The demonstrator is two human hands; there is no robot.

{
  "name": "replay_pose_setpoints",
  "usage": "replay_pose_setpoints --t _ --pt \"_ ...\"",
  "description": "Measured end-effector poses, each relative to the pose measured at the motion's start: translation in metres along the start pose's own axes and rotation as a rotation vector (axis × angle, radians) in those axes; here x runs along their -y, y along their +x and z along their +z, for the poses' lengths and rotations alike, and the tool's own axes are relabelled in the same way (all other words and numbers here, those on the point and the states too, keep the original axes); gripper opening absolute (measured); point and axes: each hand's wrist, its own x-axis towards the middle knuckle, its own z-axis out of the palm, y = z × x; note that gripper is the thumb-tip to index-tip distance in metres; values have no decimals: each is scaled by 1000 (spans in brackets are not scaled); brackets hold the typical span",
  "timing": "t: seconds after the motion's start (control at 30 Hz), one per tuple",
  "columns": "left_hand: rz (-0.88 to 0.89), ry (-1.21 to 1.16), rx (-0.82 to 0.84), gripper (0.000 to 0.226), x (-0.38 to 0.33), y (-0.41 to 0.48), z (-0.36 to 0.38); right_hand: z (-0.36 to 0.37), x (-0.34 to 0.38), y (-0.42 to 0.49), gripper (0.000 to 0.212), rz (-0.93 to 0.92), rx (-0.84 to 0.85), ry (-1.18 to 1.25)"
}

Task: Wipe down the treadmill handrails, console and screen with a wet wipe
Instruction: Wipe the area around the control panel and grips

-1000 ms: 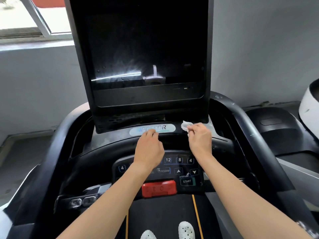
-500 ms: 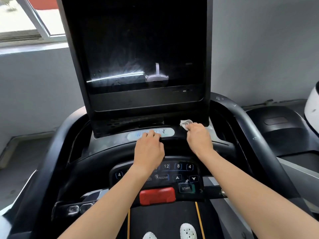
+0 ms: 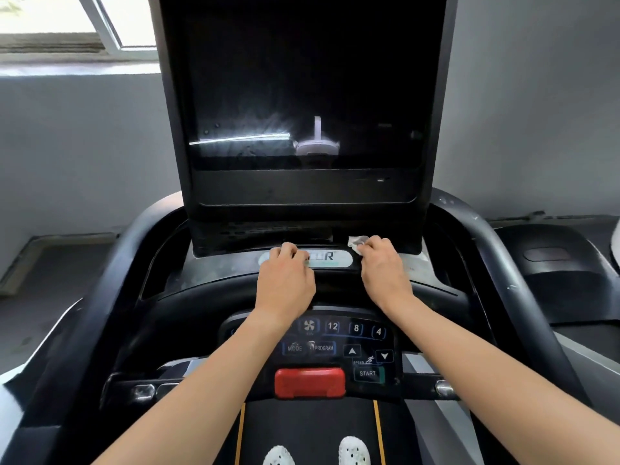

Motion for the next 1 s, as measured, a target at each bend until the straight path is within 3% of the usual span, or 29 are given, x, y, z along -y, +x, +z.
replay_pose_setpoints --t 0.2,0.3,0.4,0.47,0.67,1.0 --pt "13 6 -3 35 14 2 -5 -1 24 24 34 -202 113 19" --pt "29 18 -4 35 15 3 -6 1 26 43 30 -189 94 28" --pt "44 26 -8 34 18 4 -4 3 36 55 7 -119 35 100" --pt "48 30 -20 34 20 4 -2 9 41 59 13 -113 24 94" --pt "43 46 -49 30 20 8 3 18 34 58 19 -368 83 -81" --pt "35 58 -91 24 17 11 6 18 46 60 15 -259 100 -185"
